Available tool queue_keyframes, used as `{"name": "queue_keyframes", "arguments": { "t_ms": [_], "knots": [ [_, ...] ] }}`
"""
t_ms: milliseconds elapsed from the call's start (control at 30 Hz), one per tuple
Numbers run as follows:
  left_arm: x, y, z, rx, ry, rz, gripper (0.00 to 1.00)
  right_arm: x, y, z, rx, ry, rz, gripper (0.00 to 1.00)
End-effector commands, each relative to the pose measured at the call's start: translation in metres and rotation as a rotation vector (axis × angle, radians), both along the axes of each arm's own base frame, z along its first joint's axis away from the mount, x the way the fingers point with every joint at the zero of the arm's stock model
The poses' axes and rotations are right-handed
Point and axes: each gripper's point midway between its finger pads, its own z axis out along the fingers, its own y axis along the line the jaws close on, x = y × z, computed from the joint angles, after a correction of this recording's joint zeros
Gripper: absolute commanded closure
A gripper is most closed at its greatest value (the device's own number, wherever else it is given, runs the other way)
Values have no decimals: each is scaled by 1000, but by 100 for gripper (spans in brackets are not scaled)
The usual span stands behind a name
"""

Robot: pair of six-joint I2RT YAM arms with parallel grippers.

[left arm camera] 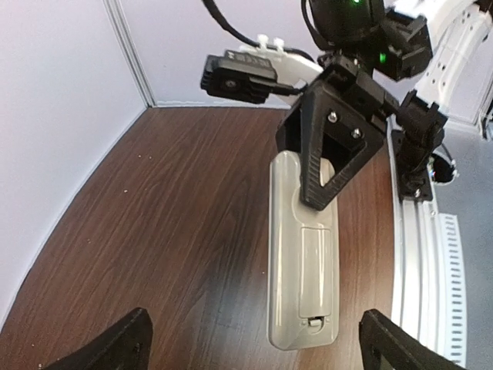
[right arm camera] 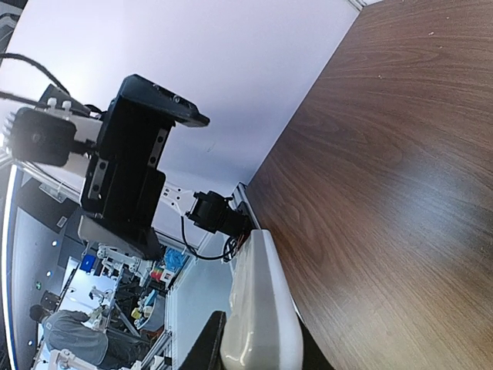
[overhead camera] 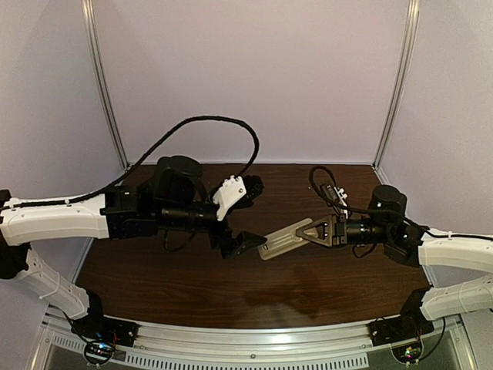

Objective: Load the batteries into the remote control
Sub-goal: Pass from the right arm to the left

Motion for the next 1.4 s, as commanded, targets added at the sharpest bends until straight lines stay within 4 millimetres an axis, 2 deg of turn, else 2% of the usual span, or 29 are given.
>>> {"name": "queue_keyframes", "arguments": {
  "t_ms": [0, 200, 333, 600, 867, 1100, 1367],
  "knots": [
    [9, -16, -28, 143, -136, 59, 3, 7, 0, 3, 5, 26, -52, 100],
    [13, -30, -36, 178, -138, 66, 3, 7, 0, 1, -5, 40, -58, 100],
    [13, -40, -51, 228, -130, 61, 3, 10, 0, 0, -11, 55, -78, 100],
    [10, -51, -70, 298, -88, 18, 13, 14, -1, -7, -32, 84, -106, 100],
    [0, -63, -88, 334, -46, -30, 20, 16, 0, -2, -21, 87, -116, 100],
    [8, -65, -90, 346, -50, 8, 30, 14, 0, -1, -13, 92, -106, 100],
    [0, -69, -84, 313, -11, -18, 53, 12, 0, 0, -10, 89, -97, 99]
  ]
}}
